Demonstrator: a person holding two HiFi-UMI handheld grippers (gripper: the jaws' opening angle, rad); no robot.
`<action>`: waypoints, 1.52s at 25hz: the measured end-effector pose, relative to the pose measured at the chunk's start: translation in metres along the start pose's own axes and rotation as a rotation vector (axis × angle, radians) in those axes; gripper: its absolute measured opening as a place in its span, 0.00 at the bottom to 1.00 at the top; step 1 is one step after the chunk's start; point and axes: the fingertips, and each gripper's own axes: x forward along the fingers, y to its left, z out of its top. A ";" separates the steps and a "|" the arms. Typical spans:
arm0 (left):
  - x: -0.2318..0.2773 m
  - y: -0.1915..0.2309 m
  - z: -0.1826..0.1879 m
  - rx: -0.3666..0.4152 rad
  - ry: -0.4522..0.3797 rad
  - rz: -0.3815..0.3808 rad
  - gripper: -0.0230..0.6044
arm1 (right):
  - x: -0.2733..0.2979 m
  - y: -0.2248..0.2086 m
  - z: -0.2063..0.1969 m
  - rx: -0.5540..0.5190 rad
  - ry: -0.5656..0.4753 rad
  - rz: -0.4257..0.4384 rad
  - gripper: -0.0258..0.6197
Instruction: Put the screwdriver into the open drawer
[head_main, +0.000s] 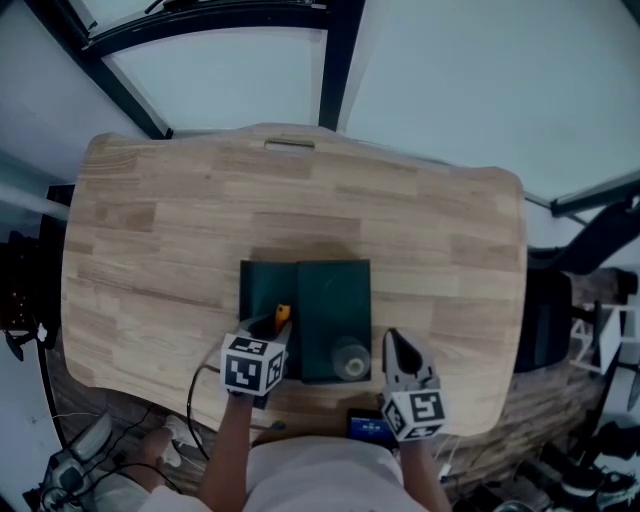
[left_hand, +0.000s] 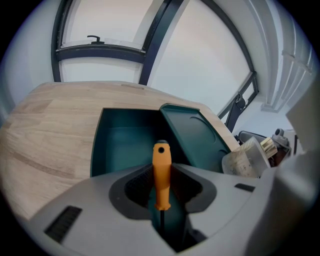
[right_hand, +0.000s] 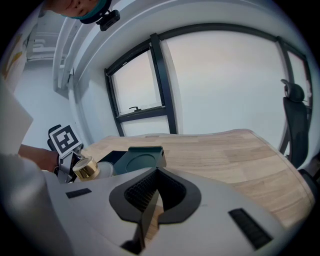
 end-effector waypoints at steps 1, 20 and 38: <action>0.001 0.000 0.000 -0.001 0.004 -0.002 0.21 | 0.001 0.000 0.000 0.000 0.000 0.000 0.04; 0.014 0.001 -0.016 -0.039 0.071 0.003 0.21 | 0.007 -0.001 0.000 0.000 0.010 0.013 0.04; 0.015 0.006 -0.017 -0.034 0.064 0.044 0.21 | 0.007 -0.004 -0.002 0.005 0.020 0.010 0.04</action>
